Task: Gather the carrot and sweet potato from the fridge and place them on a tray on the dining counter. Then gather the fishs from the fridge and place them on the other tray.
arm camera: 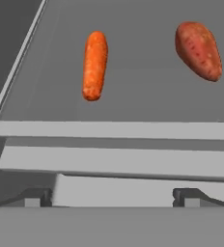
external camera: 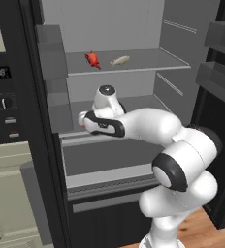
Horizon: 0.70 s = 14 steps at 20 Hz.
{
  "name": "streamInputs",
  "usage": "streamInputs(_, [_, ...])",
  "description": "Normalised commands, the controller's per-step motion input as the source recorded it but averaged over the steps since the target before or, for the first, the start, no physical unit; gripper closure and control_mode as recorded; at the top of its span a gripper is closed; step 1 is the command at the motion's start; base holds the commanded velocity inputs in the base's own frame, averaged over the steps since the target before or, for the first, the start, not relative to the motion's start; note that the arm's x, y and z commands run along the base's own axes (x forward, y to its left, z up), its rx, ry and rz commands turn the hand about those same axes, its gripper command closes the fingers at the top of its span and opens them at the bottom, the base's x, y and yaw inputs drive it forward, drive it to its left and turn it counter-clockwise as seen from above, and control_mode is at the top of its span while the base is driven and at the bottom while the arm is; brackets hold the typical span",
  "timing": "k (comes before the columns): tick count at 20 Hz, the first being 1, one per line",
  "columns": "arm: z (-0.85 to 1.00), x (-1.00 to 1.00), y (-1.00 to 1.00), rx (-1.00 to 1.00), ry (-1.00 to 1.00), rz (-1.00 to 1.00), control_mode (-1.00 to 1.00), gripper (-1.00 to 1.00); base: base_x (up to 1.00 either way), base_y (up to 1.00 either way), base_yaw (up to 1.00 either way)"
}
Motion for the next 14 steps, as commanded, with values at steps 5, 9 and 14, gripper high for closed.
streamInputs(5, [-0.05, 0.17, 0.06, -0.06, 0.0, 0.0, -1.0, -1.0, 0.0, 0.0, 0.0])
streamInputs(9, [-0.07, 0.26, 0.01, -0.01, 0.02, -0.01, -1.0, -1.0, 0.0, 0.0, 0.0])
streamInputs(14, [-0.16, 0.2, 0.01, -0.01, 0.02, -0.01, -1.0, -1.0, 0.0, 0.0, 0.0])
